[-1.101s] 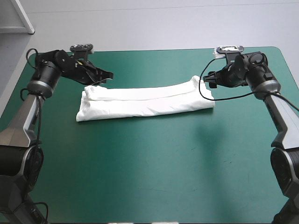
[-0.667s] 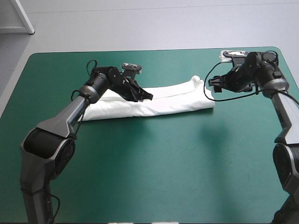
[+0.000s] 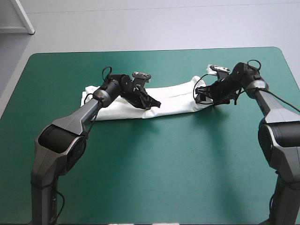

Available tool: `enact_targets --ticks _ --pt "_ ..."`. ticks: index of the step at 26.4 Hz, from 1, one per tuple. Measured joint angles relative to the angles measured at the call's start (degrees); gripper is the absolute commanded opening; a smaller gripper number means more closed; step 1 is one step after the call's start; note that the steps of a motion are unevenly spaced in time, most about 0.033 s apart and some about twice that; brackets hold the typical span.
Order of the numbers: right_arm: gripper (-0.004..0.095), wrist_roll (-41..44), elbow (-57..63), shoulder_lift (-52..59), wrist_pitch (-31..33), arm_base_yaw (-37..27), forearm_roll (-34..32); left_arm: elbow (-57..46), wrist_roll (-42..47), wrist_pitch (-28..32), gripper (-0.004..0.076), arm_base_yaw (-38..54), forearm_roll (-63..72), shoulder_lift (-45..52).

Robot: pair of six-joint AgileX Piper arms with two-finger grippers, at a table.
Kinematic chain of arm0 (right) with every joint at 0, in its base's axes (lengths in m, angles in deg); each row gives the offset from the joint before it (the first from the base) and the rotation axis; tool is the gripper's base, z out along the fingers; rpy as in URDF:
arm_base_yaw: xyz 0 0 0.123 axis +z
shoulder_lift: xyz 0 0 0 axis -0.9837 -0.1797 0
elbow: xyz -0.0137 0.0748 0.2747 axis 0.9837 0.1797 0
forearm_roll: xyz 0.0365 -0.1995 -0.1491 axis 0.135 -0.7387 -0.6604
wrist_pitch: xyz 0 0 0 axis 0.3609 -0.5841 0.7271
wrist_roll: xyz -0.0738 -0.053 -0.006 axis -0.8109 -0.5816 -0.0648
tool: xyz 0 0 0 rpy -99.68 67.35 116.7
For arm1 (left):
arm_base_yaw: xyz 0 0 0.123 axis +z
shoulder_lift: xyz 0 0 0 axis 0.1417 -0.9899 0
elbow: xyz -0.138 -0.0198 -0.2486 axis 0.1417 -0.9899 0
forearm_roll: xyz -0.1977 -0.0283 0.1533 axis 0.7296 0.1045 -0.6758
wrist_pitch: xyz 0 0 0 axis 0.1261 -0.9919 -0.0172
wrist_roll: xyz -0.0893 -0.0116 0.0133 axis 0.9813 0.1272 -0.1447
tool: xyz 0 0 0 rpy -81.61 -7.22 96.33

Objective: Fold the cloth

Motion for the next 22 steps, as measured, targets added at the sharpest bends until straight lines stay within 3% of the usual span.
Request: enact_targets --ticks 4,5,6,15,22 --pt "0.0224 -1.36 -0.11 -0.84 -0.33 0.30 2.40 0.00 1.12 0.00 -0.0010 -0.06 -0.51 0.00" --pt "0.0078 -1.61 -0.11 -0.93 -0.65 0.55 2.61 0.00 1.33 0.00 -0.0010 -0.06 -0.57 0.00" --pt "-0.0006 -1.86 -0.11 -1.31 -1.23 0.90 2.88 0.00 1.51 0.00 -0.0010 -0.06 -0.61 0.00" --pt "-0.0014 -2.52 -0.99 3.30 -2.32 1.31 3.19 0.00 1.72 -0.06 -0.0010 -0.06 -0.52 0.00" --pt "-0.0014 -2.65 -4.29 11.59 0.95 2.66 6.31 0.00 1.89 0.14 -0.0010 -0.11 1.30 -0.24"
